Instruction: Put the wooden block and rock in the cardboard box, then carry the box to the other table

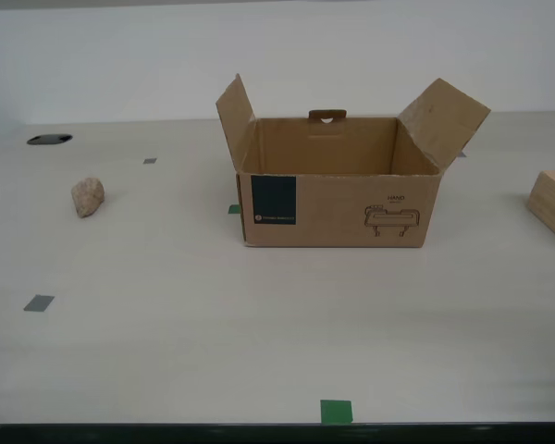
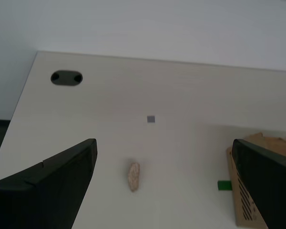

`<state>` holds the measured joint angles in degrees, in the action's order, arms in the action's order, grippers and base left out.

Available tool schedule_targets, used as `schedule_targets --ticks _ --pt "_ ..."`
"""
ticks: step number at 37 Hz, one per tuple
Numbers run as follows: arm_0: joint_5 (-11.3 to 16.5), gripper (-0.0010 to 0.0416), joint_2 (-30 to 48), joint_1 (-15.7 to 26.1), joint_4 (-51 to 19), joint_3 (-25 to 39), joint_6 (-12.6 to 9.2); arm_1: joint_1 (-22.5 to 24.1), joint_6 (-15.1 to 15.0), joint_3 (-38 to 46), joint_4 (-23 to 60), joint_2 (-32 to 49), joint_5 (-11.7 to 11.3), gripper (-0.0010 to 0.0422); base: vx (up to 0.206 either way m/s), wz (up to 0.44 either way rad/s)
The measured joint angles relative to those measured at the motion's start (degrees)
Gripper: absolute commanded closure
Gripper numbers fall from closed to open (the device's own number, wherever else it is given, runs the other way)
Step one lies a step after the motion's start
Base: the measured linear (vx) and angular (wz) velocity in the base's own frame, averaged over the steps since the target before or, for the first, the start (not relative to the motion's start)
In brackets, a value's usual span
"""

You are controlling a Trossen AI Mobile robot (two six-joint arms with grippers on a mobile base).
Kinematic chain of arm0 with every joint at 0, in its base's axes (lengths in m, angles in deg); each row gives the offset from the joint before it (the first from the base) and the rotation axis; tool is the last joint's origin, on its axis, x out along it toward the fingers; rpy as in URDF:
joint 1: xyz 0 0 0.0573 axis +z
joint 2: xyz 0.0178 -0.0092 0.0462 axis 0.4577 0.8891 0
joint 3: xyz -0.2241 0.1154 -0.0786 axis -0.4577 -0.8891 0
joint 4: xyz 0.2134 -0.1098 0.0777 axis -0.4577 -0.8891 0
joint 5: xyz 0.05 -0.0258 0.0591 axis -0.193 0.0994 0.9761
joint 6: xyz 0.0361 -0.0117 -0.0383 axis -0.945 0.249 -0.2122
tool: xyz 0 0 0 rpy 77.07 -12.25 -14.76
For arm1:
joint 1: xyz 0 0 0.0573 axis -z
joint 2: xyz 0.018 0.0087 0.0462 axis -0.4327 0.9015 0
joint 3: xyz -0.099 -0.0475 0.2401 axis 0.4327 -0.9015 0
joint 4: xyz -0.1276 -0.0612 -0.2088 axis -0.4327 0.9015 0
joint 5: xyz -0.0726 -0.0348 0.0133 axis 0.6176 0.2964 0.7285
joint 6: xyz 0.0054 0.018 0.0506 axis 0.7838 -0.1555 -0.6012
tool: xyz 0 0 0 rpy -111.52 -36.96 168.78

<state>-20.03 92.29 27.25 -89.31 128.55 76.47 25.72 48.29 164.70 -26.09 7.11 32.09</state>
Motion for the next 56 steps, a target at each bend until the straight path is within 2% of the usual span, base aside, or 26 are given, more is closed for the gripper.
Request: schedule_targets --ticks 7,13,22,25,34,40,46,56 --pt "0.0 0.0016 4.07 0.0 -5.49 3.28 -2.16 0.0 -2.64 4.81 7.67 5.01 0.0 0.0023 0.0 0.0" --pt "-1.07 0.0016 6.97 0.02 -9.14 5.29 -2.43 0.0 -3.56 9.14 13.35 9.35 -0.02 0.0023 0.0 0.0" --pt "-1.25 0.0016 9.35 -0.09 -9.05 5.55 -2.45 0.0 -4.7 14.6 19.74 15.17 -0.02 0.0023 0.0 0.0" --pt "-1.25 0.0016 9.97 -0.33 -9.05 5.55 -2.29 0.0 -5.33 15.98 21.97 16.98 -0.02 0.0023 0.0 0.0" --pt "-1.29 0.0016 11.67 -1.88 -9.05 5.53 0.48 0.0 -6.58 16.76 23.28 20.41 -0.02 0.0023 0.0 0.0" --pt "-1.29 0.0016 13.09 -3.78 -9.05 5.51 0.5 0.0 -6.88 16.7 23.67 21.79 -0.07 0.0023 0.0 0.0" --pt "-1.29 0.0016 13.99 -5.84 -9.05 2.71 0.76 0.0 -7.08 16.41 23.93 22.05 -0.07 0.0023 0.0 0.0" --pt "-1.27 0.0016 14.03 -6.73 -8.98 -7.17 2.32 -0.02 -7.3 16.39 23.89 22.03 -0.09 0.0023 0.0 0.0"
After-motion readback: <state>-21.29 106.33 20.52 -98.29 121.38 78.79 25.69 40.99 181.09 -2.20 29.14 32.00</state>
